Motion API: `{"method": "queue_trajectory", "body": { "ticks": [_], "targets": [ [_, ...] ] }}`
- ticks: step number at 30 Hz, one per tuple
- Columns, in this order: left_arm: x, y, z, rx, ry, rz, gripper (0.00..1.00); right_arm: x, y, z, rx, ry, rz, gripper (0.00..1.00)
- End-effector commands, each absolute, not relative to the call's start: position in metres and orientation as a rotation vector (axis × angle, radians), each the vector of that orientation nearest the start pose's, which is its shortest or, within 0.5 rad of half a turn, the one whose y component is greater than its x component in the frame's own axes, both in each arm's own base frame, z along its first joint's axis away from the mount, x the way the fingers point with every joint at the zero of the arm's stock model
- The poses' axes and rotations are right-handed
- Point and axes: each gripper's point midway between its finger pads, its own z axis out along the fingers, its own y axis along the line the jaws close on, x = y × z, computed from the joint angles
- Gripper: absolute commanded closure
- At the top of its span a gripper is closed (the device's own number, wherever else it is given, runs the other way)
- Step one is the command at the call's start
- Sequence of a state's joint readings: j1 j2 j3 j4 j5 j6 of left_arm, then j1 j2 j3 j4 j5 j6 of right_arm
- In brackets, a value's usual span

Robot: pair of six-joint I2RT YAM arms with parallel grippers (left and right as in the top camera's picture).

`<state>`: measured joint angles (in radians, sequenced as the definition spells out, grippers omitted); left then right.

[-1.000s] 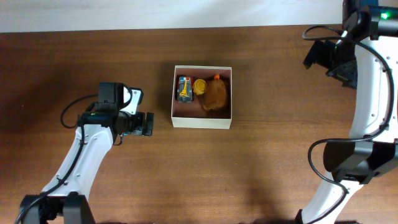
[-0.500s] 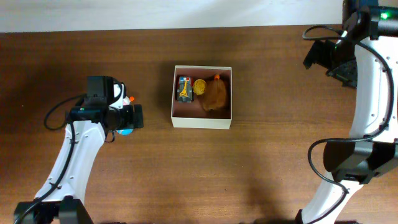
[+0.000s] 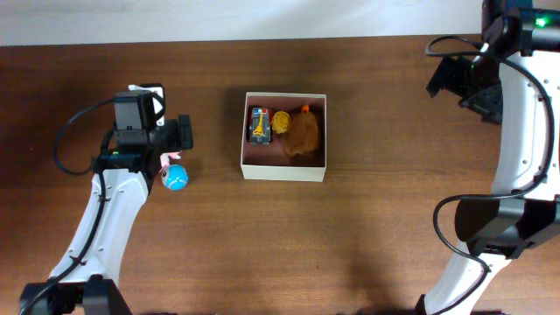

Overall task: Pack container
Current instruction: 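Reach the left gripper down to the pink plush pig and grasp it, then carry the pig over the box and lower it into the front-left corner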

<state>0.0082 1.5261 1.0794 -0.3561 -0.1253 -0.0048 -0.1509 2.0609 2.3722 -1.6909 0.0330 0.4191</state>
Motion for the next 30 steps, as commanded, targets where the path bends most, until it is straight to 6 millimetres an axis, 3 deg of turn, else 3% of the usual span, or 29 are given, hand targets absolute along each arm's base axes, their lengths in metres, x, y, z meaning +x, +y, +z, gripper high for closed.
{"method": "queue_trajectory", "body": {
  "ticks": [1, 9, 12, 15, 20, 25, 28, 30],
  "targets": [
    [0.430, 0.035, 0.128, -0.058, 2.415, 0.233, 0.00, 0.401, -0.067, 0.235, 0.848, 2.830, -0.008, 0.01],
    [0.431, 0.028, 0.057, -0.026, 2.577, 0.190, 0.00, 0.401, -0.067, 0.235, 0.848, 2.830, -0.008, 0.01],
    [0.429, 0.028, 0.040, -0.023, 2.616, 0.192, 0.01, 0.401, -0.067, 0.235, 0.848, 2.830, -0.008, 0.01],
    [0.428, 0.028, 0.033, -0.022, 2.633, 0.193, 0.11, 0.401, -0.067, 0.235, 0.848, 2.830, -0.008, 0.01],
    [0.431, 0.028, 0.034, -0.023, 2.619, 0.193, 0.54, 0.401, -0.067, 0.235, 0.848, 2.830, -0.008, 0.01],
    [0.433, 0.029, 0.036, -0.025, 2.608, 0.195, 0.85, 0.401, -0.067, 0.235, 0.848, 2.830, -0.008, 0.01],
    [0.435, 0.029, 0.037, -0.026, 2.598, 0.197, 0.97, 0.401, -0.067, 0.235, 0.848, 2.830, -0.008, 0.02],
    [0.437, 0.031, 0.038, -0.031, 2.589, 0.210, 0.98, 0.401, -0.067, 0.235, 0.848, 2.830, -0.008, 0.01]
  ]
}}
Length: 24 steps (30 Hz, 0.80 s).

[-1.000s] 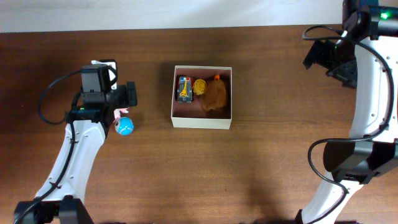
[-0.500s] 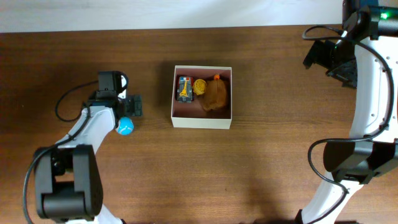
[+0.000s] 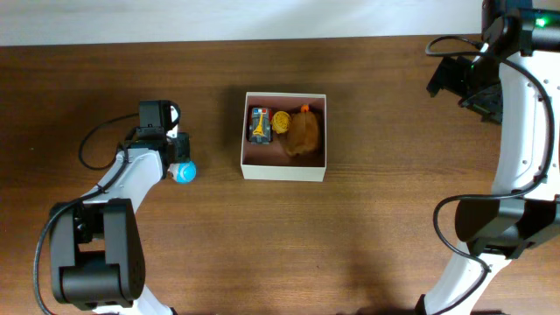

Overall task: Pack container
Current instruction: 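Carry the pig over the box and lower it into the front-left corner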

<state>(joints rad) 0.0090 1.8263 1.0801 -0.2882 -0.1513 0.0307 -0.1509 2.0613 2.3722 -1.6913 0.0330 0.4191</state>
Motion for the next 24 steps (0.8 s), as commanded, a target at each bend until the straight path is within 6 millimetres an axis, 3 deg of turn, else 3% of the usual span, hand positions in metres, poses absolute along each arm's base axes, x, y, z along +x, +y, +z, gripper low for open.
{"method": "queue_trajectory", "body": {
  "ticks": [1, 12, 24],
  "targets": [
    [0.437, 0.032, 0.039, -0.034, 2.587, 0.220, 0.98, 0.401, -0.067, 0.235, 0.848, 2.830, -0.008, 0.01],
    [0.444, 0.044, 0.055, -0.064, 2.552, 0.310, 0.98, 0.401, -0.067, 0.235, 0.848, 2.830, -0.008, 0.01],
    [0.473, 0.049, 0.144, -0.097, 2.395, 0.330, 0.99, 0.401, -0.067, 0.235, 0.848, 2.830, -0.008, 0.01]
  ]
}}
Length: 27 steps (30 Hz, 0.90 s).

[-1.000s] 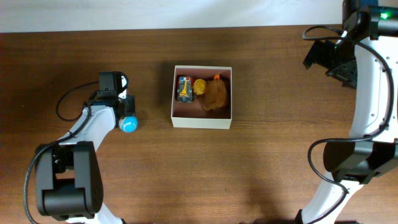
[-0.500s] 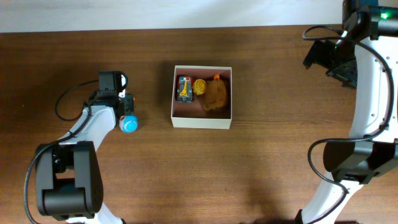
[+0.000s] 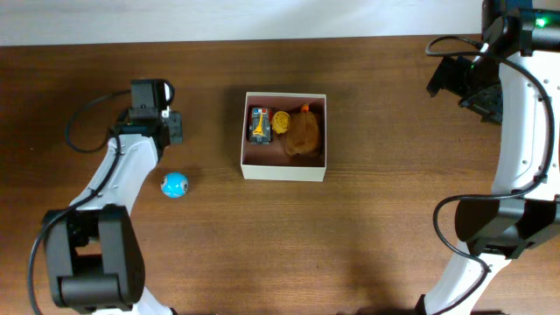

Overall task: Pack container
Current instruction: 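Carry the pig over the box and lower it into the front-left corner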

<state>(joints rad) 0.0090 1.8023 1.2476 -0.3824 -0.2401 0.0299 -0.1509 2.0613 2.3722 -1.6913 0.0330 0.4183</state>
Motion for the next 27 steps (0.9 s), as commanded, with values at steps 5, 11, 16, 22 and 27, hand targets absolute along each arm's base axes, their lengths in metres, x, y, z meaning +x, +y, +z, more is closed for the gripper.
{"method": "queue_trajectory", "body": {
  "ticks": [5, 11, 16, 22, 27],
  "targets": [
    [0.468, 0.042, 0.174, -0.091, 2.371, 0.305, 0.98, 0.401, -0.067, 0.235, 0.848, 2.830, -0.008, 0.01],
    [0.452, -0.026, 0.219, 0.100, 2.346, 0.048, 0.98, 0.401, -0.067, 0.235, 0.848, 2.830, -0.008, 0.01],
    [0.418, -0.119, 0.243, 0.498, 2.270, -0.229, 0.98, 0.401, -0.067, 0.235, 0.848, 2.830, -0.008, 0.01],
    [0.383, -0.186, 0.227, 0.881, 2.231, -0.242, 0.99, 0.401, -0.067, 0.235, 0.848, 2.830, -0.008, 0.01],
    [0.368, -0.203, 0.200, 1.040, 2.271, -0.189, 0.98, 0.401, -0.067, 0.235, 0.848, 2.830, -0.008, 0.01]
  ]
}}
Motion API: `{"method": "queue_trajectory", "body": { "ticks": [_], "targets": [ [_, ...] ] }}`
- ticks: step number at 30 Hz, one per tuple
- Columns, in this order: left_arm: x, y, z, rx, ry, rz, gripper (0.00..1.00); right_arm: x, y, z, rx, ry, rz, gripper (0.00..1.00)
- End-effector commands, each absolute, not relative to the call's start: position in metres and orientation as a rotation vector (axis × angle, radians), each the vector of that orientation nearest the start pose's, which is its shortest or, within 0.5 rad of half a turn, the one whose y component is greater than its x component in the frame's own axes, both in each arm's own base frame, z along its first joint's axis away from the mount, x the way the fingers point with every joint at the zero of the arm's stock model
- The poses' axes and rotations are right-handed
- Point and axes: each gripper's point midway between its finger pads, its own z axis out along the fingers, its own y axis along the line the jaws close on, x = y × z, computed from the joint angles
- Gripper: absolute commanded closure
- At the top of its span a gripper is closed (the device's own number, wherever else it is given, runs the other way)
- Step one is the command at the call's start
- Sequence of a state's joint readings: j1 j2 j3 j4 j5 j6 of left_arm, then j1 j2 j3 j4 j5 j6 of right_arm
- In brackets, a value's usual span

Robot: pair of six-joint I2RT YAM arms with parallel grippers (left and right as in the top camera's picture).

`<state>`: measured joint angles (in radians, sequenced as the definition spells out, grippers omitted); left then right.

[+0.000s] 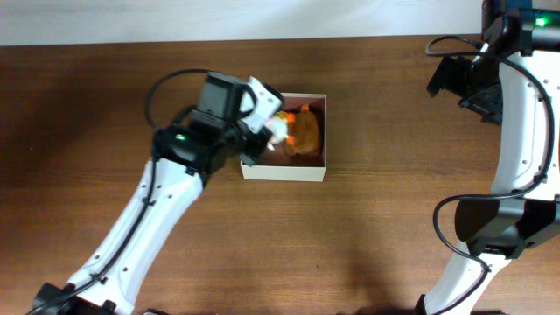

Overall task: Pack container
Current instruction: 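Carry the pig over the box and lower it into the front-left corner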

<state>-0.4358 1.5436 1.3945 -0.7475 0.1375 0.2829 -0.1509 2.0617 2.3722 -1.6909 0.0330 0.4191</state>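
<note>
A white cardboard box [282,171] sits at the table's middle in the overhead view. Inside it lies a brown plush thing [306,137] with an orange bit [304,108] at its far end. My left gripper [273,129] hangs over the box's left half, blurred, with a small pale pink-white object [278,133] at its fingertips. It hides the rest of the box's contents. My right gripper [448,80] is raised at the far right, away from the box. Its jaws are too dark to read.
The left arm's white link [157,206] slants across the table left of the box and covers the wood beneath it. The right arm's links [516,157] run down the right edge. A pale wall strip [219,17] borders the far side.
My left gripper was over the table left of the box and is now over the box's left half. The blue ball on the wood is out of sight where the arm now lies.
First my left gripper stood by a blue ball and a small pink thing left of the box. Then it was down at the ball. Then it was farther back, with the ball alone on the wood. Now it is over the box. The right arm stayed still.
</note>
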Motion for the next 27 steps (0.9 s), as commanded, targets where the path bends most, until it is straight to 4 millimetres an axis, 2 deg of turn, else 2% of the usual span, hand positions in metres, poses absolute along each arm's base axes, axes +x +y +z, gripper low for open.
{"method": "queue_trajectory", "body": {
  "ticks": [1, 10, 14, 17, 18, 19, 23, 27],
  "targets": [
    [0.368, -0.202, 0.192, 1.064, 2.288, -0.168, 0.98, 0.401, -0.067, 0.235, 0.848, 2.830, -0.008, 0.01],
    [0.374, -0.206, 0.131, 1.243, 2.362, -0.137, 0.99, 0.401, -0.067, 0.235, 0.847, 2.830, -0.008, 0.01],
    [0.375, -0.206, 0.112, 1.296, 2.387, -0.131, 0.96, 0.401, -0.067, 0.235, 0.847, 2.830, -0.008, 0.01],
    [0.379, -0.201, 0.105, 1.291, 2.404, -0.081, 0.44, 0.401, -0.067, 0.235, 0.848, 2.830, -0.008, 0.01],
    [0.382, -0.198, 0.105, 1.283, 2.405, -0.047, 0.18, 0.401, -0.067, 0.235, 0.848, 2.830, -0.008, 0.01],
    [0.386, -0.193, 0.106, 1.271, 2.405, 0.000, 0.08, 0.401, -0.067, 0.235, 0.848, 2.830, -0.008, 0.01],
    [0.399, -0.184, 0.122, 1.183, 2.409, 0.101, 0.07, 0.401, -0.067, 0.235, 0.848, 2.830, -0.008, 0.01],
    [0.409, -0.188, 0.165, 1.051, 2.379, 0.076, 0.07, 0.401, -0.067, 0.235, 0.848, 2.830, -0.008, 0.01]
  ]
}}
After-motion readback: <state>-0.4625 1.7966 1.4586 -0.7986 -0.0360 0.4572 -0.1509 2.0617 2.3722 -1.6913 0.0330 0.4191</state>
